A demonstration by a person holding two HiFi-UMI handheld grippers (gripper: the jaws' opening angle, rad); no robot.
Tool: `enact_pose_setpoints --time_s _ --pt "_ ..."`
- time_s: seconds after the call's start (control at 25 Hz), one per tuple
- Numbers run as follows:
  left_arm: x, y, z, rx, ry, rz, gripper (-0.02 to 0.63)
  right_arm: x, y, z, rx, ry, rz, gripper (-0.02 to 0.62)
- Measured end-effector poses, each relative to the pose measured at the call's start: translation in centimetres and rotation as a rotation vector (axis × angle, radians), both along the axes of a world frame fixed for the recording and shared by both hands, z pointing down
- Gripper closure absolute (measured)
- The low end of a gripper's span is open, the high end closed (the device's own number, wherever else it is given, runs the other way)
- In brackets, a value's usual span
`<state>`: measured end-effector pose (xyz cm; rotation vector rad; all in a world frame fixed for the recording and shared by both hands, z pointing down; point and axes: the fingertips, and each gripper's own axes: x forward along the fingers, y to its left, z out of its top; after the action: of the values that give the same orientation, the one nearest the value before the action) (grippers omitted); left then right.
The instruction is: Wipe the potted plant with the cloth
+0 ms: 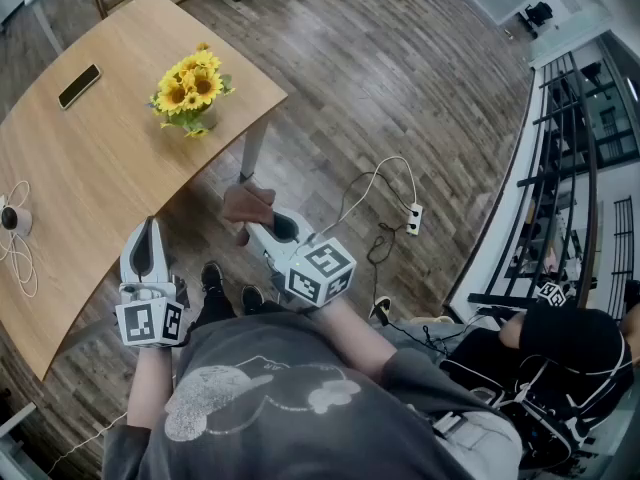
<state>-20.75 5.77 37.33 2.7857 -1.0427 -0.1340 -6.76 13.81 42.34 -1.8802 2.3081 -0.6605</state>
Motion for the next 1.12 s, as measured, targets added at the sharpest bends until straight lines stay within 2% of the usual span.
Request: enact_pose_setpoints --time_s 0.64,1.12 --pt "-1.2 2.8 0.0 0.009 0.020 -0.063 0.588 -0.1 2.7 -0.3 0.012 0.012 -0.021 0.538" --pt "-0.7 4.4 -0.6 0.019 0.000 -0.084 0.587 2.1 3.3 -0.7 0.040 0.017 -0.012 0.537"
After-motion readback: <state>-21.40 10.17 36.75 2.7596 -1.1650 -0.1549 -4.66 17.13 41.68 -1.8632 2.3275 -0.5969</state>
